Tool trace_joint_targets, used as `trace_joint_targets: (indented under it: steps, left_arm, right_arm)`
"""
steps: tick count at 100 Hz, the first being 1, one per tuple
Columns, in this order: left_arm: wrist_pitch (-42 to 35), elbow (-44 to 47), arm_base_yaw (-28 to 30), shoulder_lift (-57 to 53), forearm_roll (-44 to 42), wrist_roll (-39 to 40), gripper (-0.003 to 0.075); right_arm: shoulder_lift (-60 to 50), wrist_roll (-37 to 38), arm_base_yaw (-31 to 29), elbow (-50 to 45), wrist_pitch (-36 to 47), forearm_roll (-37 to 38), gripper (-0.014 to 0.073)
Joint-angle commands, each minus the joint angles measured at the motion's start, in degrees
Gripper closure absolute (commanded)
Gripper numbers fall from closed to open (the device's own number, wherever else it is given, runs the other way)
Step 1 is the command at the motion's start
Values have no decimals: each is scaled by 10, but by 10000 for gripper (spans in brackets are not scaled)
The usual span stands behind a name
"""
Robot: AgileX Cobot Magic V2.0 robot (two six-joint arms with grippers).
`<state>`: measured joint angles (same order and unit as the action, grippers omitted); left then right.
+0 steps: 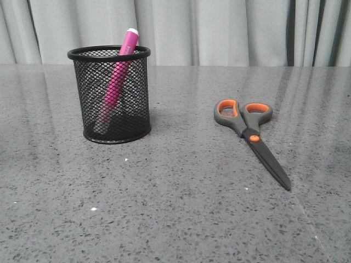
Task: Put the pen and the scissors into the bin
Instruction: 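Lower the right gripper onto the scissors' grey-orange handles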
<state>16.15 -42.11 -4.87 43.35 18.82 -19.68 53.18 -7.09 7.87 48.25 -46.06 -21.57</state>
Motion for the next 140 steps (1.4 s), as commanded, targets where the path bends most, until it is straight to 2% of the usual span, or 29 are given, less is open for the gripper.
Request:
trace_joint_targets:
  steps: [1,27,46,75,140]
  left_arm:
    - [-44,-17,1,-3,9,3,410]
    - [-44,-17,1,-3,17,3,410]
    - [-45,-17,1,-3,17,3,410]
    - [-46,-17,1,-3,17,3,410]
    - [-46,-17,1,-3,17,3,410]
  right_arm:
    - [18,7,33,45,24,8,203]
    - [98,99,144,130,16,147,203]
    - [174,186,202,187,-37,228,203]
    - [282,195,209,214,-76,228,203]
    - [363,206,216,219,-15,195,203]
